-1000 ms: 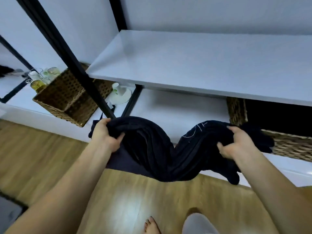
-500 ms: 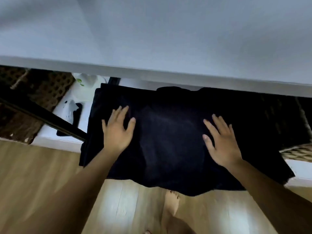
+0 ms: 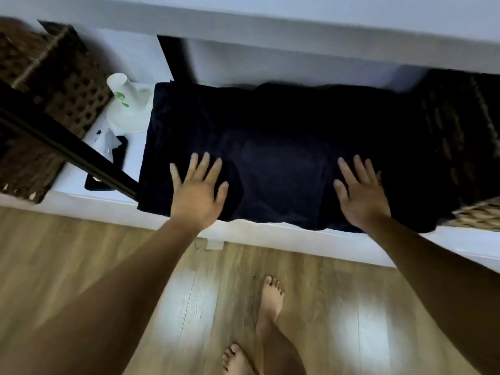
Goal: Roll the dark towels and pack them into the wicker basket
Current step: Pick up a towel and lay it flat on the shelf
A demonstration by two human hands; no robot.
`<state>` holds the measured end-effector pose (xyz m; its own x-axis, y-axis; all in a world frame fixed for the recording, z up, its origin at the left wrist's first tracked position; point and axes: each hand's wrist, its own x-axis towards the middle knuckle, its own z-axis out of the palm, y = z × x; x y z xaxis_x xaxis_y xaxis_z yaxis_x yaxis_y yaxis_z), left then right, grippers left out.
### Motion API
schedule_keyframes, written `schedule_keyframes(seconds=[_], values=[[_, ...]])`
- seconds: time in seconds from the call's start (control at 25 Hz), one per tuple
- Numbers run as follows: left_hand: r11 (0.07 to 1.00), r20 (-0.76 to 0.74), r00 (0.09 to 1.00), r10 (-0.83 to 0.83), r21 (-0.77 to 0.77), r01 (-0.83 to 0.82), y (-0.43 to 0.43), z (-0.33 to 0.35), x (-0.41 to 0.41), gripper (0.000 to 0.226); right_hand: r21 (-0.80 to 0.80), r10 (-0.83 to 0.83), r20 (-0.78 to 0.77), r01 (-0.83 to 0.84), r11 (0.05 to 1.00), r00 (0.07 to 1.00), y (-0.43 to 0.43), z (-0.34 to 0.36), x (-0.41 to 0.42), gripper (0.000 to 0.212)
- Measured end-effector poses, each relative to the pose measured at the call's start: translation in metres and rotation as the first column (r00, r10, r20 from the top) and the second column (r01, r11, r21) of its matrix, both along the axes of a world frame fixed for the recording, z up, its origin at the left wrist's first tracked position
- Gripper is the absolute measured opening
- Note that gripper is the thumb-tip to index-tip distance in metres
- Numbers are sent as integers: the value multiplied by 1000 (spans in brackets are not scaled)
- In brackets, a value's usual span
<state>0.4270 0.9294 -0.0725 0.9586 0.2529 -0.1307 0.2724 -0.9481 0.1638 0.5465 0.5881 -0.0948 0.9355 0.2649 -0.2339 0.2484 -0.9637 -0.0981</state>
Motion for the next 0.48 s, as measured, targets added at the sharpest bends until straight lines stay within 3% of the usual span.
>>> schedule_keyframes(seconds=[0.08,0.16,0.28,0.36,0.4,0.44,0.48], values=[[998,-115,992,-58,26,61,-13,-6,-59,64,-100,50,4,-50,994,999,-30,-4,-53,73],[999,-208,977,-43,-31,38,-1,-18,-55,62,-115,60,-45,-65,991,997,-52,-5,-56,71],[994,-219,973,-69,-94,49,27,-17,-3,58,-9,20,-111,-21,1000,994,-44,8,-35,67],[992,-83,997,-1,-125,-10,24,-12,-9,54,178,-145,0,142,974,989,-23,14,-55,60],[981,88,991,102,-175,-85,16,-11,-23,47,361,-315,40,280,889,948,-11,15,-74,54],[938,226,934,276,-276,-211,2,-9,-40,38,546,-515,-23,443,712,857,2,16,-97,46],[812,239,832,501,-463,-356,-13,-8,-55,30,675,-667,-219,604,423,712,17,16,-117,39]])
